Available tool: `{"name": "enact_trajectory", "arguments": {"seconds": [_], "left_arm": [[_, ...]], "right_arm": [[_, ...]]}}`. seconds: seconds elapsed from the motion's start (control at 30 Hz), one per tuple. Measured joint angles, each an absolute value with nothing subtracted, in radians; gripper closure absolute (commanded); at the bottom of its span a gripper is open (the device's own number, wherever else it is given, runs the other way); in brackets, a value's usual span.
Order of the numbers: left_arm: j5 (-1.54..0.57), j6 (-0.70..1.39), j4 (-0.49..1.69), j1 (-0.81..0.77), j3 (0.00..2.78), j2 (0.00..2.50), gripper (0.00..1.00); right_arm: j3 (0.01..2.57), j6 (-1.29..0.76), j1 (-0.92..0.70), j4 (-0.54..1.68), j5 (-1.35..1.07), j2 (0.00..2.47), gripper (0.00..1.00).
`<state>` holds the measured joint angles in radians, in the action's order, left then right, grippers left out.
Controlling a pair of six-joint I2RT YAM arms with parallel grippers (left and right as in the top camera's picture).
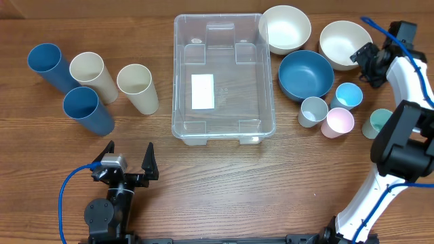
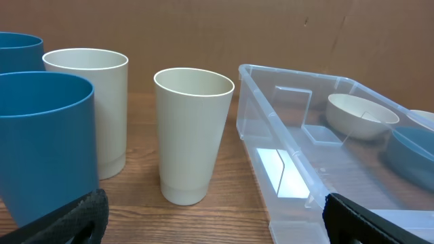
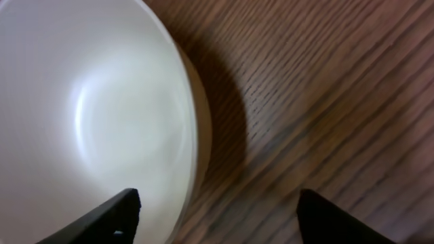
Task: Pack container
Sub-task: 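Grasp the rim of the large cream bowl with the right gripper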
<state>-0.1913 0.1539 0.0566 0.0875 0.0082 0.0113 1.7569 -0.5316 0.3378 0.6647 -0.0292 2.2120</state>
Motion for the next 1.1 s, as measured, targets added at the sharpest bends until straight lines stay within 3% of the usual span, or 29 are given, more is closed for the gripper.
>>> {"name": "enact_trajectory", "arguments": {"seconds": [0.23,0.37,0.9,1.1], "left_arm": [[-0.191,0.154,0.057,0.088,0.008,0.011,0.0],[-0.191,0.154,0.057,0.088,0.008,0.011,0.0],[-0.191,0.154,0.057,0.088,0.008,0.011,0.0],[-0.191,0.154,0.057,0.088,0.008,0.011,0.0]], "right_arm": [[1.757,-0.535,0.338,0.608,-0.03,2.237,0.78],[1.757,-0.531,0.337,0.594,-0.037,2.237,0.96],[1.767,-0.524,0.35,0.603,-0.019,2.237,0.96],[1.985,-0.511,0.402,0.775,-0.018,2.236,0.96]]}}
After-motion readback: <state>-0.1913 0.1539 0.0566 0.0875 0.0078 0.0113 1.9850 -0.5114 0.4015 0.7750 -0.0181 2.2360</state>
